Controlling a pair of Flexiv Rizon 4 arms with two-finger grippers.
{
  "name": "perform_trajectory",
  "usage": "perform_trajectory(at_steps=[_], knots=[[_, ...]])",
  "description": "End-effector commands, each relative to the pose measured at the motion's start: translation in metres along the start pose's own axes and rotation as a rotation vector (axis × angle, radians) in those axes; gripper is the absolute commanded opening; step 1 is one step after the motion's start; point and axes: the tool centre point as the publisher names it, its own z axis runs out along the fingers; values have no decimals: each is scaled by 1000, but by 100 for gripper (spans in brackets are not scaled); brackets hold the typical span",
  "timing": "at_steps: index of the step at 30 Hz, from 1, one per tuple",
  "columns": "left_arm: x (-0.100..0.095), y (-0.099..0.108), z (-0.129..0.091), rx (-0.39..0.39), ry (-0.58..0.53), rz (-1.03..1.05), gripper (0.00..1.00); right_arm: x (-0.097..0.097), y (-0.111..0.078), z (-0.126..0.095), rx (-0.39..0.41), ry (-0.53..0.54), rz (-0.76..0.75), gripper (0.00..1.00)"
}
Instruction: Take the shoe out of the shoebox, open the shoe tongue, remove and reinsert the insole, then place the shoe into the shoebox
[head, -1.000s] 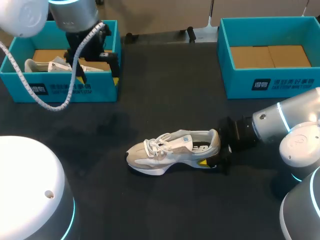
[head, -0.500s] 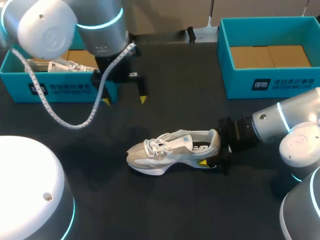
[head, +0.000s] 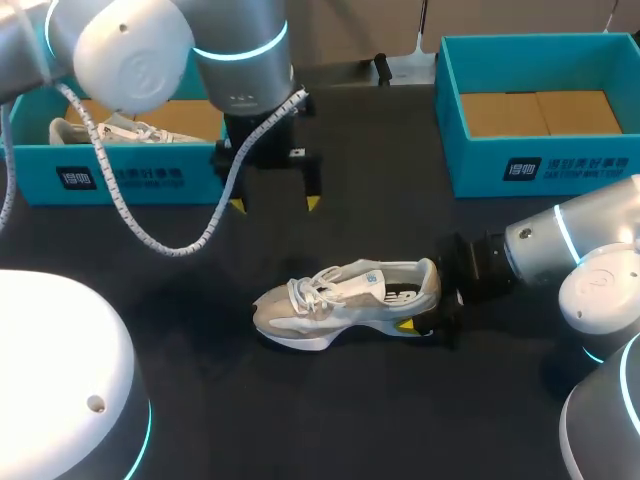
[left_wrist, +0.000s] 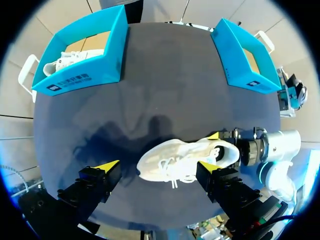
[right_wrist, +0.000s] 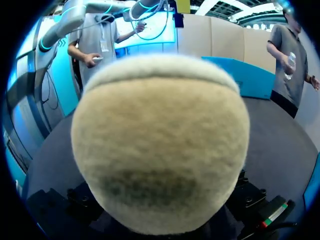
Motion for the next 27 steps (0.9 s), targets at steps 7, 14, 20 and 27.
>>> perform_trajectory(at_steps=[7,14,20,27], knots=[[17,15,3,-1,1,11,100,-2,-1,3,5,-2,1,0],[51,36,18,-12,-7,-5,100,-2,-1,3,5,-2,1,0],[67,38,36,-62,0,5,100,-2,-1,3,5,-2,1,0],[83,36,55,-92,-24,27,100,-2,-1,3,5,-2,1,0]])
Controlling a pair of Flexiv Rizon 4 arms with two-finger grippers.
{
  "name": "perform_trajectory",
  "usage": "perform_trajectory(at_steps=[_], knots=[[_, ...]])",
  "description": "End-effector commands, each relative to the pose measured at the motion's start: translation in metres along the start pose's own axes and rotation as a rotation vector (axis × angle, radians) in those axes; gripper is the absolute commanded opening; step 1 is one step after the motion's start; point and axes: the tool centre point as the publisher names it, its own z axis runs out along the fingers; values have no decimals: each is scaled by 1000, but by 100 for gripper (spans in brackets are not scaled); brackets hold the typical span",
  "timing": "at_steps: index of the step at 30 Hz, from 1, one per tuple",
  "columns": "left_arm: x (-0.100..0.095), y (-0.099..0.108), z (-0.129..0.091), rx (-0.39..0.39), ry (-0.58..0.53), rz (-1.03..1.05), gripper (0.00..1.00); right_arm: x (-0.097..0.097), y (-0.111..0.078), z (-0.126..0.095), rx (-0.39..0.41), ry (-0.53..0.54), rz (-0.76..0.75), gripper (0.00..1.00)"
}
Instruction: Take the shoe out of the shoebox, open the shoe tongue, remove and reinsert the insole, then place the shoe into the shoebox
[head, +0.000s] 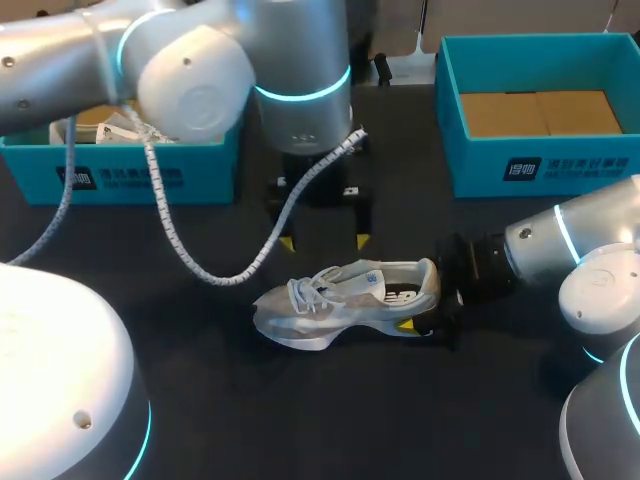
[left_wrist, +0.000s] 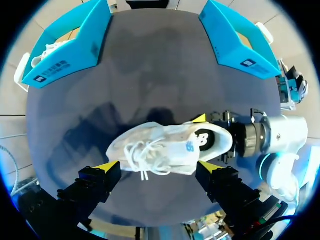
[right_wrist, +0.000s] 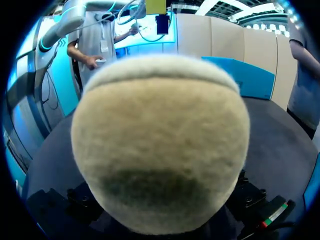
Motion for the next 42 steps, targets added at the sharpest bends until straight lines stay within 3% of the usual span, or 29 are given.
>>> perform_trajectory(at_steps=[1,10,26,42], knots=[[20,-8,18,-28,-28,11,100,-2,-1,3,5,-2,1,0],[29,-4,36,-61,-42,0,100,-2,-1,3,5,-2,1,0],[32,-2,35,-52,-83,7,100,-2,-1,3,5,-2,1,0],[45,15,47,-51,-149,25,100,-2,-1,3,5,-2,1,0]])
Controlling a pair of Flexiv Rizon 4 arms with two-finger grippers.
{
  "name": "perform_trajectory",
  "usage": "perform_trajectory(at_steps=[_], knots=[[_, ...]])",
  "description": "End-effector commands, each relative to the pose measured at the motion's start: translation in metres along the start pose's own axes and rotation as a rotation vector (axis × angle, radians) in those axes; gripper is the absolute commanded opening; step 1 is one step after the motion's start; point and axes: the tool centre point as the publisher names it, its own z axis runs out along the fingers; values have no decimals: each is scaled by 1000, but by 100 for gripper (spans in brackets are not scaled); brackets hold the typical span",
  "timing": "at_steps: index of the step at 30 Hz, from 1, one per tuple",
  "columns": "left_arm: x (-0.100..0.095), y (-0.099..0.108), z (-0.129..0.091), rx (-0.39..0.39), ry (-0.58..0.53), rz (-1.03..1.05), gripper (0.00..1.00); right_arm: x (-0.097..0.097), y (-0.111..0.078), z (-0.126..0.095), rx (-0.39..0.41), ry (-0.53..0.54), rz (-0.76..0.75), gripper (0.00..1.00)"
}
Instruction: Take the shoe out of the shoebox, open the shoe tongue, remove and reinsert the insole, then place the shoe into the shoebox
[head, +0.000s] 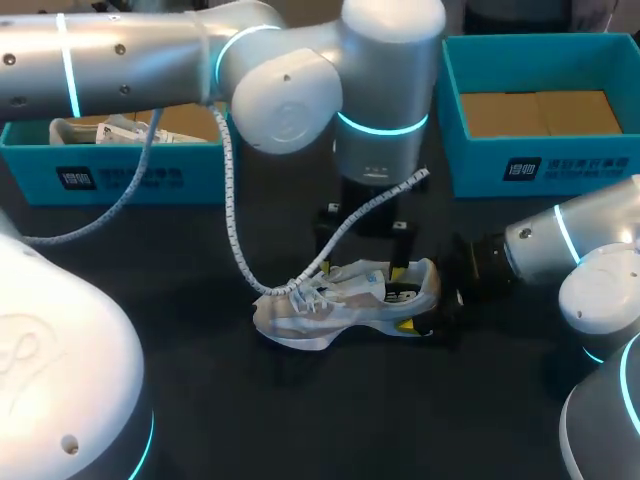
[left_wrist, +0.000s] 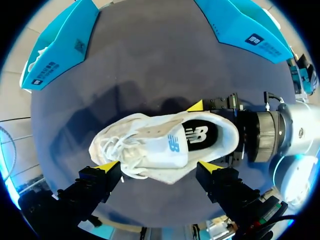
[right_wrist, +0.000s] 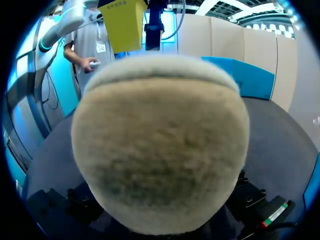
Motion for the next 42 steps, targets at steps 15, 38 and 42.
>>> perform_trajectory(at_steps=[15,38,42], knots=[[-1,1,3,3,-37,-11,100,-2,-1,3,5,-2,1,0],[-10,3,21,14,-108,-52,100,-2,-1,3,5,-2,1,0],[-7,-1,25,40,-106,-103,100,-2,-1,3,5,-2,1,0]])
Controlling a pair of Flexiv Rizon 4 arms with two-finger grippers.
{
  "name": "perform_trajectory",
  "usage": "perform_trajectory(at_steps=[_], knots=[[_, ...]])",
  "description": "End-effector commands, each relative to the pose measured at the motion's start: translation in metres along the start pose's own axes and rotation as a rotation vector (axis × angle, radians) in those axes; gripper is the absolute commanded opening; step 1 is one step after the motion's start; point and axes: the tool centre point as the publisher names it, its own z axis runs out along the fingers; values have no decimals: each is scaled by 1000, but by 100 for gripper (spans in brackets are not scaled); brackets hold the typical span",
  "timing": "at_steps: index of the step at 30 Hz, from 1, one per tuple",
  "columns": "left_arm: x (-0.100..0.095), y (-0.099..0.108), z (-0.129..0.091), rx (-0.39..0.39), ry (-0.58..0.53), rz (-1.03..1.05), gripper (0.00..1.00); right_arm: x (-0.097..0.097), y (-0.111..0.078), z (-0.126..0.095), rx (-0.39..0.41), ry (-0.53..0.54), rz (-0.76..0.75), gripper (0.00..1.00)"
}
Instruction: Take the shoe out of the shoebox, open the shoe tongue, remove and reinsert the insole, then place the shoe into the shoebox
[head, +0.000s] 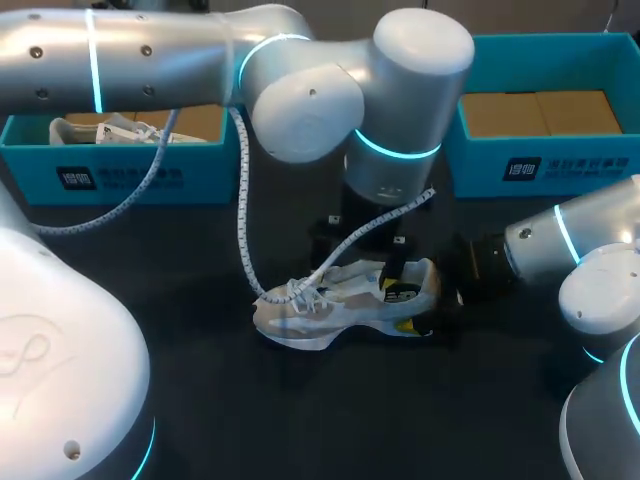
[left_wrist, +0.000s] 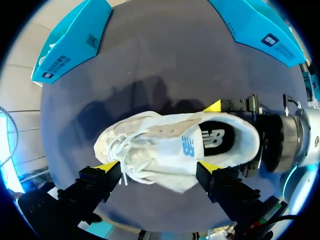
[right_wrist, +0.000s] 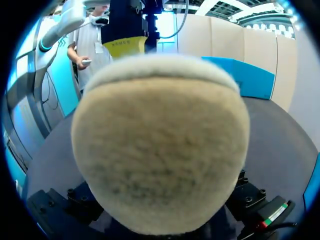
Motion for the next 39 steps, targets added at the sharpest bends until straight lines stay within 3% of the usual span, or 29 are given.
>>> perform_trajectory(at_steps=[1,9,16,28,39], knots=[[3,-1,7,14,-1,-33,100,-2,-1,3,5,-2,1,0],[10,-4,13,6,-2,-56,100,-2,-1,3,5,-2,1,0],[15,-4,1,6,16,-55,100,-2,-1,3,5,-2,1,0],[44,-10,7,18,-35,-63,100,-2,-1,3,5,-2,1,0],[37,-7,23,23,-122,-92,100,-2,-1,3,5,-2,1,0]])
